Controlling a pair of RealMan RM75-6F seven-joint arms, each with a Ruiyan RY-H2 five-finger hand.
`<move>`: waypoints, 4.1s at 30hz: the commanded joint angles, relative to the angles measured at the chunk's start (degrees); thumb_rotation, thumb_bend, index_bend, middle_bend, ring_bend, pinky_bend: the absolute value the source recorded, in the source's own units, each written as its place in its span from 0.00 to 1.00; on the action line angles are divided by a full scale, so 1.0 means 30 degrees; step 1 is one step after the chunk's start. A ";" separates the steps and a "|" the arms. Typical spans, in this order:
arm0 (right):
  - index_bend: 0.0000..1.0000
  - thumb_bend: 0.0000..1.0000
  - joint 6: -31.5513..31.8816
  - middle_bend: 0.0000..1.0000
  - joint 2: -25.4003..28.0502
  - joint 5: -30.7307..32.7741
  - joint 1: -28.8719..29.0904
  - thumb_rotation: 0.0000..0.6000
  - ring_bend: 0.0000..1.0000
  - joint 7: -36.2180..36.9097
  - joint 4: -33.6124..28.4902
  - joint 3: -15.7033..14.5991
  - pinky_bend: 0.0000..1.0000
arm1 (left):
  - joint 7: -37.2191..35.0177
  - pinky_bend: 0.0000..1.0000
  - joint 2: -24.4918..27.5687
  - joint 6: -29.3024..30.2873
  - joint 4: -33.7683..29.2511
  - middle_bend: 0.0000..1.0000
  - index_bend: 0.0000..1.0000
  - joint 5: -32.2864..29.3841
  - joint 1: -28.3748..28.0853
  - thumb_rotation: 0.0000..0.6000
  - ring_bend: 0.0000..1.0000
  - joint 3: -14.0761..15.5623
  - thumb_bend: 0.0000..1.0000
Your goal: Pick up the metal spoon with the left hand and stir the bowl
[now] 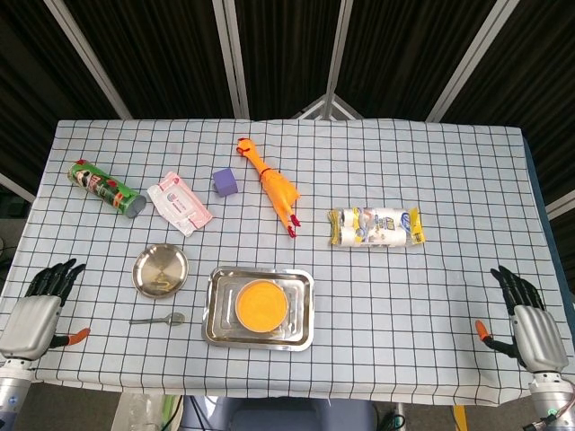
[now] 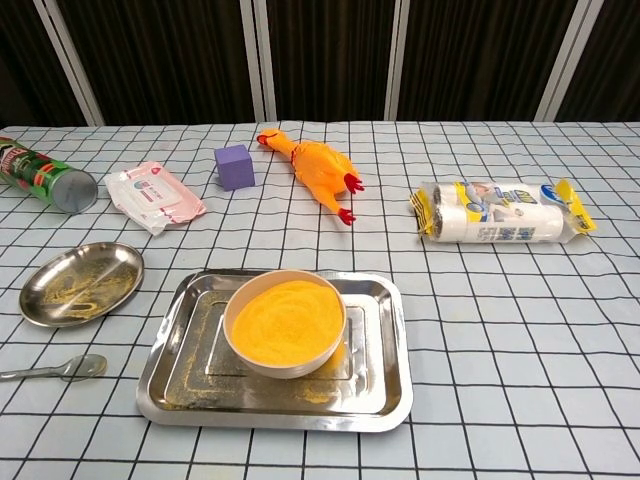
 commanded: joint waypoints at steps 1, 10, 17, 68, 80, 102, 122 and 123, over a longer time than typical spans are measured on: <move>0.00 0.40 0.0007 0.00 0.0000 -0.0028 -0.0010 1.00 0.00 -0.0032 -0.0016 -0.0025 0.00 | 0.0603 0.00 -0.0252 -0.0928 -0.0453 0.00 0.11 -0.0702 -0.0420 1.00 0.00 0.0052 0.19; 0.00 0.40 0.0094 0.00 0.0015 -0.0043 -0.0065 1.00 0.00 0.0093 0.0002 -0.0025 0.00 | 0.3672 0.00 -0.2173 -0.2504 -0.0503 0.00 0.38 -0.2841 -0.1266 1.00 0.00 -0.0015 0.44; 0.00 0.41 0.0103 0.00 0.0004 -0.0059 -0.0067 1.00 0.00 0.0090 -0.0002 -0.0029 0.00 | 0.5451 0.00 -0.3829 -0.2932 0.0428 0.00 0.43 -0.3914 -0.1799 1.00 0.00 -0.0200 0.47; 0.00 0.40 0.0040 0.00 0.0031 -0.0084 -0.0049 1.00 0.00 0.0249 0.0020 -0.0053 0.00 | 0.8170 0.00 -0.7202 -0.2728 0.2304 0.00 0.48 -0.6791 -0.2925 1.00 0.00 0.0023 0.56; 0.00 0.40 0.0000 0.00 0.0043 -0.0055 -0.0042 1.00 0.00 0.0253 -0.0002 -0.0058 0.00 | 0.8064 0.00 -0.7112 -0.2679 0.2229 0.00 0.48 -0.6817 -0.3030 1.00 0.00 0.0080 0.56; 0.00 0.40 0.0066 0.00 0.0060 -0.0116 -0.0062 1.00 0.00 0.0293 -0.0007 -0.0062 0.00 | 0.8479 0.00 -0.7127 -0.2566 0.2250 0.00 0.46 -0.6676 -0.3175 1.00 0.00 0.0387 0.56; 0.00 0.40 0.0045 0.00 0.0098 -0.0068 -0.0072 1.00 0.00 0.0385 -0.0048 -0.0054 0.00 | 0.8251 0.00 -0.7069 -0.2315 0.1990 0.00 0.51 -0.6515 -0.3170 1.00 0.00 0.0381 0.60; 0.00 0.40 0.0043 0.00 0.0098 -0.0073 -0.0070 1.00 0.00 0.0389 -0.0046 -0.0055 0.00 | 0.8228 0.00 -0.6990 -0.2232 0.1834 0.00 0.51 -0.6369 -0.3181 1.00 0.00 0.0367 0.60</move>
